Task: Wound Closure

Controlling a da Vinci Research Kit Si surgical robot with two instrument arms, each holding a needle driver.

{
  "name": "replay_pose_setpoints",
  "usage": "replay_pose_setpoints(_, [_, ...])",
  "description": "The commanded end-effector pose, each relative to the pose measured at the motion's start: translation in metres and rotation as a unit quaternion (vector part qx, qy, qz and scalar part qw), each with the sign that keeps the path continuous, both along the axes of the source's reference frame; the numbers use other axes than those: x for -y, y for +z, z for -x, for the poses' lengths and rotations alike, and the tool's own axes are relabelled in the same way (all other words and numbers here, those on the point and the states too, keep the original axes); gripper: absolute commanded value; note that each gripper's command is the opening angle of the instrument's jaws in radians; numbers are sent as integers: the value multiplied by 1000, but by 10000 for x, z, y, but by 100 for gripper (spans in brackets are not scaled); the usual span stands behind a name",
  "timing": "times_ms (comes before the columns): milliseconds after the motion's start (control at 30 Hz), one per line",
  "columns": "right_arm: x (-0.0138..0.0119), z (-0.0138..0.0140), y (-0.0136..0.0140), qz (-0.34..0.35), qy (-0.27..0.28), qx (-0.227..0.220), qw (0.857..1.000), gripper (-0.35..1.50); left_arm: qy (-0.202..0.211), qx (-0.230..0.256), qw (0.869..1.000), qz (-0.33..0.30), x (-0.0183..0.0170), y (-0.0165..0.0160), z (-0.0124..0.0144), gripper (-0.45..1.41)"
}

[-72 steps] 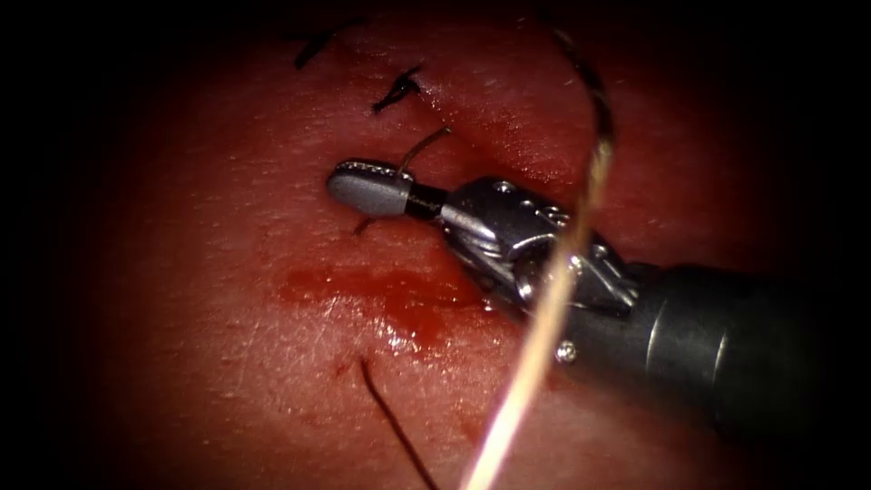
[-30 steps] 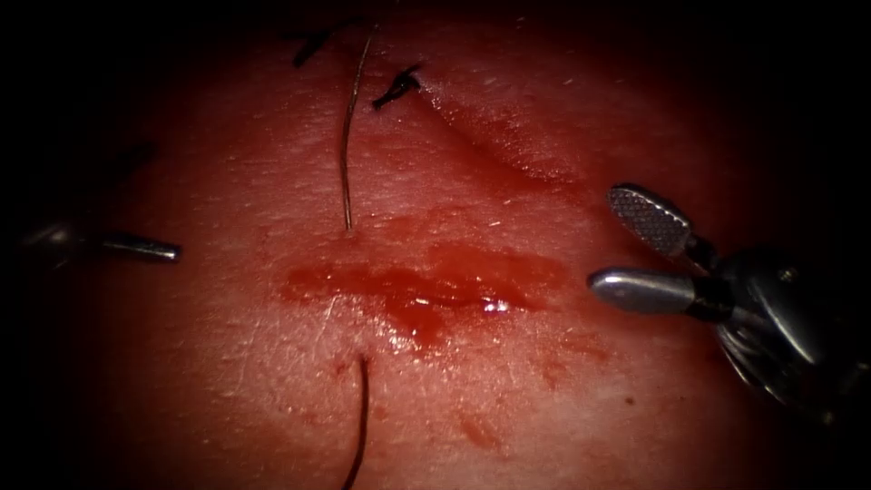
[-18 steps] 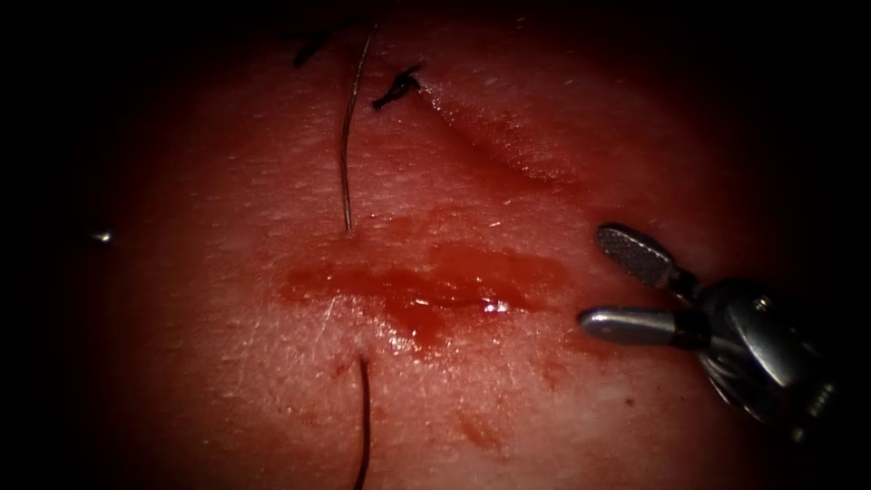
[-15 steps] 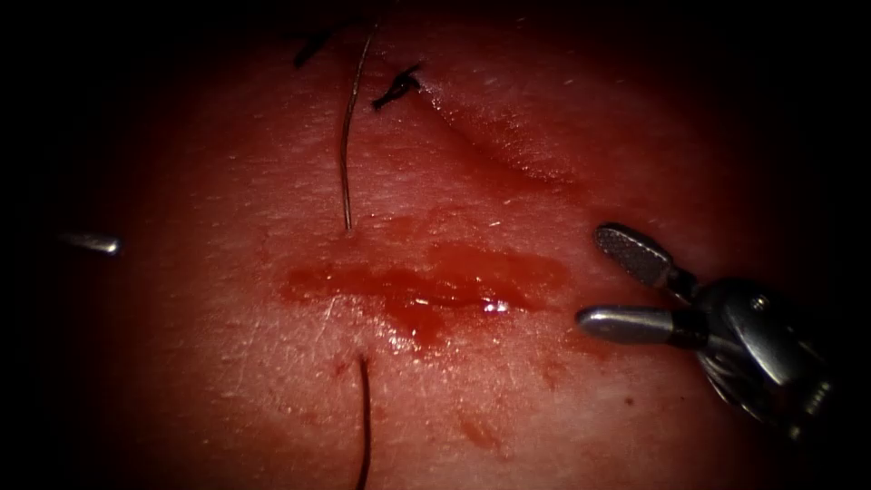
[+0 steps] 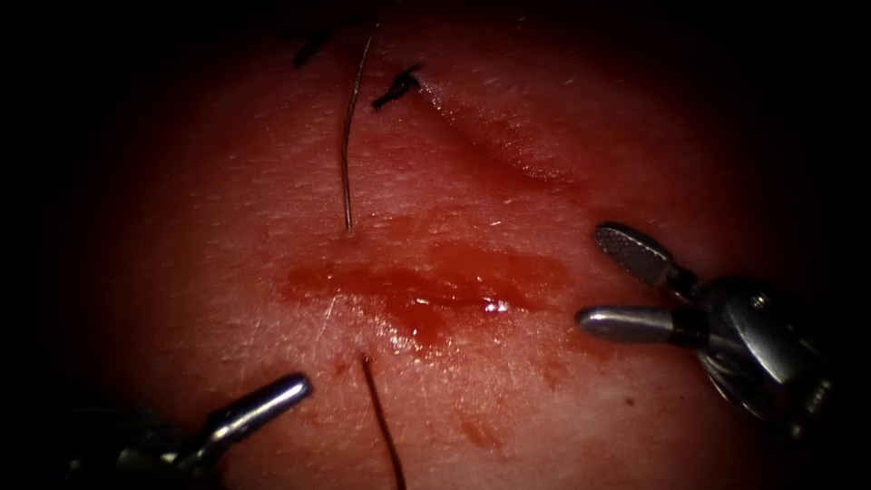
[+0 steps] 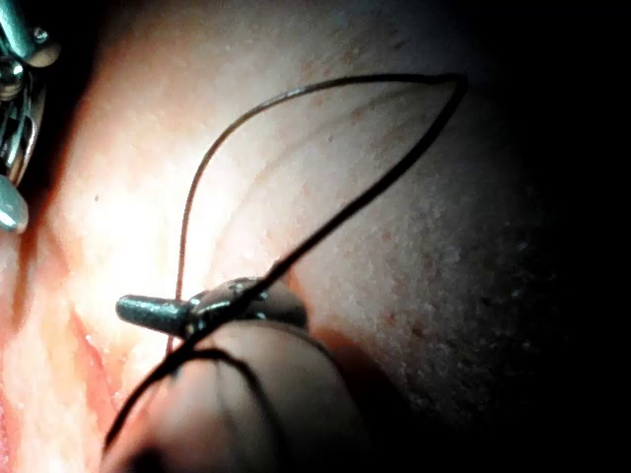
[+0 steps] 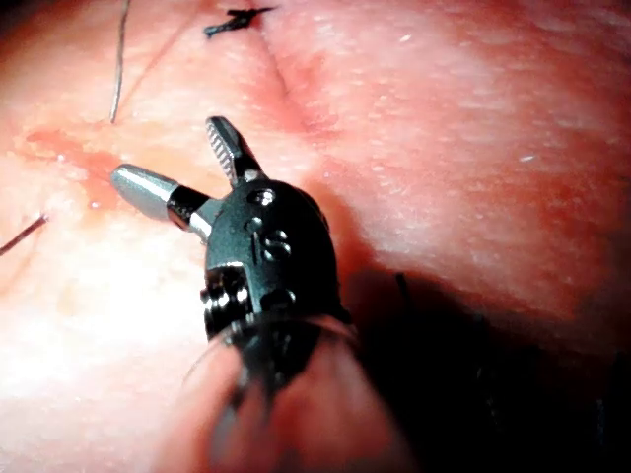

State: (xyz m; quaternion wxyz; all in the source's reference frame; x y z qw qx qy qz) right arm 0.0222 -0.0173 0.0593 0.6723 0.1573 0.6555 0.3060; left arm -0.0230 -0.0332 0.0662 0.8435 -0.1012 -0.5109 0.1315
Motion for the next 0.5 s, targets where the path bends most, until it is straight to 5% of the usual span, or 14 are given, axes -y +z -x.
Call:
replay_pose_setpoints(33, [-1, -10, 4, 1, 0, -1, 1000, 135, 5, 2, 1000, 8, 1, 6, 10, 84])
replay_pose_setpoints(500, [3, -24, 2, 5, 3, 0, 1000, 140, 21, 19, 998, 61, 16, 23, 62, 78])
